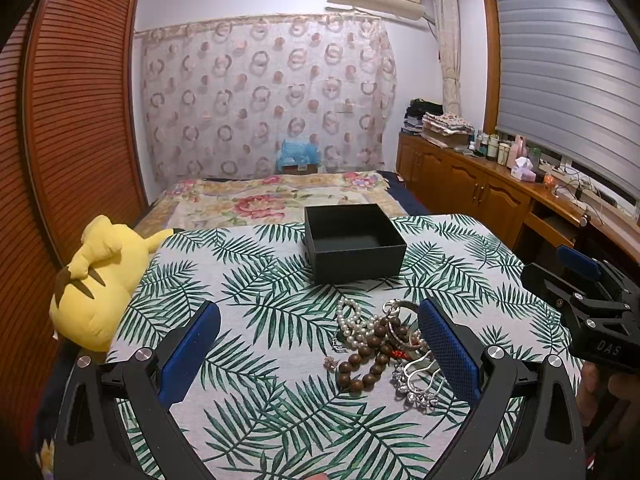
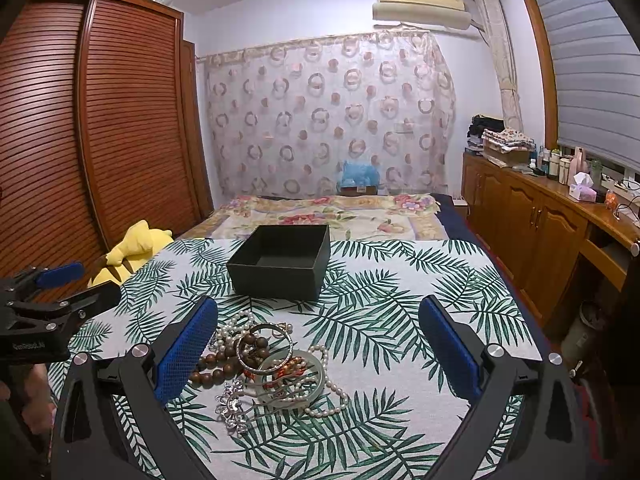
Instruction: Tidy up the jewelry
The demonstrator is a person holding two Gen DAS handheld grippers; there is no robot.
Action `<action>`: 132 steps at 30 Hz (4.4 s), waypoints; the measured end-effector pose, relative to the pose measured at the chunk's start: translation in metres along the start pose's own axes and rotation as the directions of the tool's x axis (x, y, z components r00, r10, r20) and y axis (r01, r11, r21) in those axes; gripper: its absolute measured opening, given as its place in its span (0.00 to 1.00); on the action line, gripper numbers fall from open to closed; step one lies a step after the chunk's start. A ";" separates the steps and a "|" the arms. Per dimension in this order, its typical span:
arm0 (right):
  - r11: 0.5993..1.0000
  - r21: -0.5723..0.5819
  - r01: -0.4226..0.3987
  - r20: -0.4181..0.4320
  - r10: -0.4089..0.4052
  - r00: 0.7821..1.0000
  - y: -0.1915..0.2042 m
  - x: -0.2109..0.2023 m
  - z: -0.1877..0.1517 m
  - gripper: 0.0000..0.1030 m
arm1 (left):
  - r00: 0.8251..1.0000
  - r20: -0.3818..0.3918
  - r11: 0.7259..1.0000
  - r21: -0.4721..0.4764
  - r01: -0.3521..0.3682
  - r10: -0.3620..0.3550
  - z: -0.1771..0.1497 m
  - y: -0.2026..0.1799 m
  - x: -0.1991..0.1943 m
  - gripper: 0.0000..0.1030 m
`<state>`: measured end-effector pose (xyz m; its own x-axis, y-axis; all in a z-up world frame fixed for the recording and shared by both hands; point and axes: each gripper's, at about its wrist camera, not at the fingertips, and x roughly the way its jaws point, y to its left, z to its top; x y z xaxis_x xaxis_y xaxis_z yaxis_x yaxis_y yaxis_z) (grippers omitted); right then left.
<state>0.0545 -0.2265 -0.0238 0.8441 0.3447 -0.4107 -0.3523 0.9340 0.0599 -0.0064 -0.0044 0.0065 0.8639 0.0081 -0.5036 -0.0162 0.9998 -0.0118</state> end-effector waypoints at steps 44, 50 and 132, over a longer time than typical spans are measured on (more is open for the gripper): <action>1.000 -0.001 0.000 0.003 0.000 1.000 0.001 0.000 0.000 0.98 | 1.000 0.002 1.000 -0.002 0.002 -0.002 -0.001 0.001 0.000 0.93; 1.000 -0.001 0.000 0.003 0.000 1.000 0.001 0.000 0.000 0.98 | 1.000 0.000 1.000 -0.002 0.003 -0.003 0.001 -0.002 -0.001 0.93; 0.936 -0.196 -0.292 -0.353 0.211 0.912 0.032 0.105 -0.023 0.61 | 0.901 -0.374 0.973 -0.015 0.232 -0.221 -0.054 -0.002 0.123 0.20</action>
<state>0.1223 -0.1625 -0.0861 0.5524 0.4780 -0.6830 -0.6559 0.7549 -0.0022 0.0731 -0.0062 -0.1018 0.5937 -0.2206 -0.7739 0.1771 0.9739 -0.1418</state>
